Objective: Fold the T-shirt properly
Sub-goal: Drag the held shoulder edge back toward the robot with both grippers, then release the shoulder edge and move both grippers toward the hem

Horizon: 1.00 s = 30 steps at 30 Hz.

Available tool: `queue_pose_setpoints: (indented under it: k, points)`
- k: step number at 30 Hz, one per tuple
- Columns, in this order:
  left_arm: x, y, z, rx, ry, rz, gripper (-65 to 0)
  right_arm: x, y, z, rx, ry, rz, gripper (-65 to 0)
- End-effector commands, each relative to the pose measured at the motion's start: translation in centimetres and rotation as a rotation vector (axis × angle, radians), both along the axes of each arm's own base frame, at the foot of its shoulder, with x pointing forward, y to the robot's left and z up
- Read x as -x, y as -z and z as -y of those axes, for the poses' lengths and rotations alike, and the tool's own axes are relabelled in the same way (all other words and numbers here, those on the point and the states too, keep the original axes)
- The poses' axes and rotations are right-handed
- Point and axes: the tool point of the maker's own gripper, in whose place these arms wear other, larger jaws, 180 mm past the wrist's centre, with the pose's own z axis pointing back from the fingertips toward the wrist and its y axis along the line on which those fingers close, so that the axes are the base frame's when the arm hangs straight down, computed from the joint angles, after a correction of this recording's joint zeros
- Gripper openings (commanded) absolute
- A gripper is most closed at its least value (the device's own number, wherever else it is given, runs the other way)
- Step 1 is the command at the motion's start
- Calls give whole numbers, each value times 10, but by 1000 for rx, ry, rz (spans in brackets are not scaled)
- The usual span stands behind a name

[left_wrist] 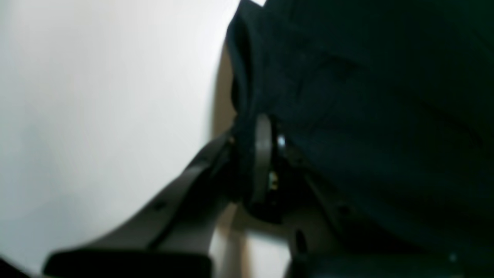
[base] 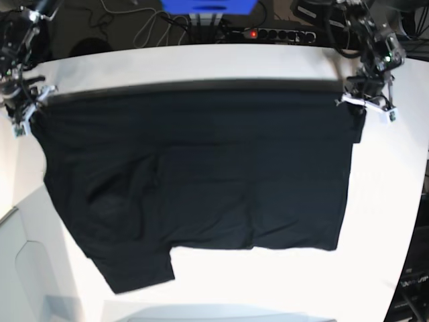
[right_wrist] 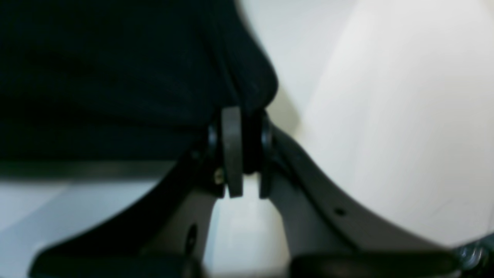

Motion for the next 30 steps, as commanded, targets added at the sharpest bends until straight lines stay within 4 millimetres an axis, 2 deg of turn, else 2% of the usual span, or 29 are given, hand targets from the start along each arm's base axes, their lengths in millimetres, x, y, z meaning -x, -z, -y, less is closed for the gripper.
queue_pose_setpoints:
  k: [1,6,10,15,18,20,22,30]
  points:
    - [9,-9,-14,-50,-28,6,-650,0,-11,12,42,9,18,-650]
    - [46,-5,-24,-51,-114,-32,-650,28,3,11,38,8,-52,-650]
    - [59,-1,-26,-52,-121,-67,-650,39,13,-1,0,6,-47,-650]
    - [64,3,-25,-46,-122,-84,-650,47,21,-12,-34,17,-51,-650]
    - [64,3,-26,-48,-122,-83,-650,49,22,-12,-34,21,-56,-650]
    - [64,3,-26,-51,-119,-86,-650,57,23,-8,-28,34,-69,-650]
    - [63,2,-27,-55,-120,-83,-650,60,18,-5,-14,35,-64,-650]
    - [63,3,-25,-51,-114,-85,-639,59,5,-15,6,8,-41,-650]
